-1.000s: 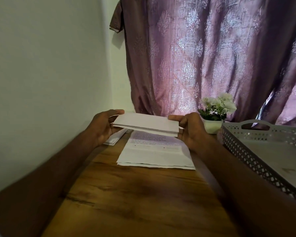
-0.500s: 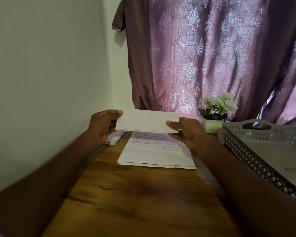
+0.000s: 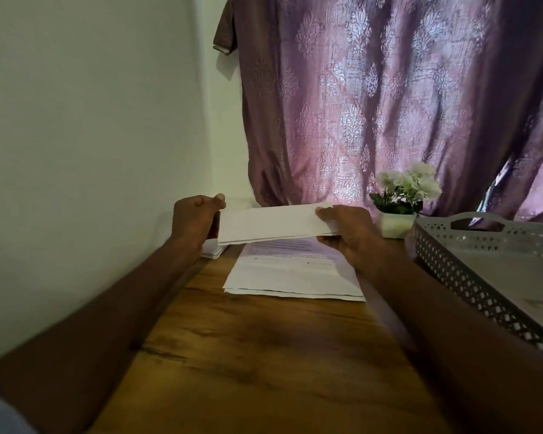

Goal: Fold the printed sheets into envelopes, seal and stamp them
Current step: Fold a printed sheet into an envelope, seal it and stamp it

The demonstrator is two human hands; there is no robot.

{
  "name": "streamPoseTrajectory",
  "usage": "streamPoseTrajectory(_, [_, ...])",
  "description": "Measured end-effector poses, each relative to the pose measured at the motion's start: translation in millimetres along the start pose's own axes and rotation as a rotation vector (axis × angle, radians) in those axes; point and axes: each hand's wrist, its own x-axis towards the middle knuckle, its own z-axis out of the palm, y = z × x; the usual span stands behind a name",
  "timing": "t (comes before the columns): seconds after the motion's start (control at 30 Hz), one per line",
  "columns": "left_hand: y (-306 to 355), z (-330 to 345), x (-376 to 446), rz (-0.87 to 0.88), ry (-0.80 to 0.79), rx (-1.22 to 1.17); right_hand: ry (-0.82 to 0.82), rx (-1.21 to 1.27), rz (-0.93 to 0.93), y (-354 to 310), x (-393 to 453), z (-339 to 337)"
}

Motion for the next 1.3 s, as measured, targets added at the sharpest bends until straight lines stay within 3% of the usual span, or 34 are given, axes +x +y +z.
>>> streamPoseTrajectory(0.17, [-7,-8,-16,0.093,0.107,0.072,0.025,-0.042,-0.021,-4,-14,8])
streamPoseTrajectory(0.37, [-10,-23,-51,0.18,0.019,0.155,0.049,-0.345,-0.219,-5,-39,15])
streamPoseTrajectory(0.57, [-5,-42,-85,0.262,-0.093,0.227,0.123,-0.491,-0.302,3,-82,-1])
streamPoseTrajectory(0.7, [0,-54,-118,0.356,-0.142,0.324,0.09,-0.618,-0.342,4,-120,-22])
streamPoseTrajectory(0.97, [10,-76,-165,0.567,-0.11,0.73,-0.01,-1.198,-0.554,18,-200,-40])
streamPoseTrajectory(1.1, [18,-71,-190,0.746,-0.362,0.875,0.016,-1.421,-0.728,21,-210,-37])
streamPoseTrajectory(1.17, [21,-73,-197,0.743,-0.498,0.828,-0.117,-1.363,-0.778,22,-213,-35])
streamPoseTrajectory(1.3, [19,-76,-200,0.683,-0.757,0.819,-0.455,-1.322,-0.679,29,-213,-31])
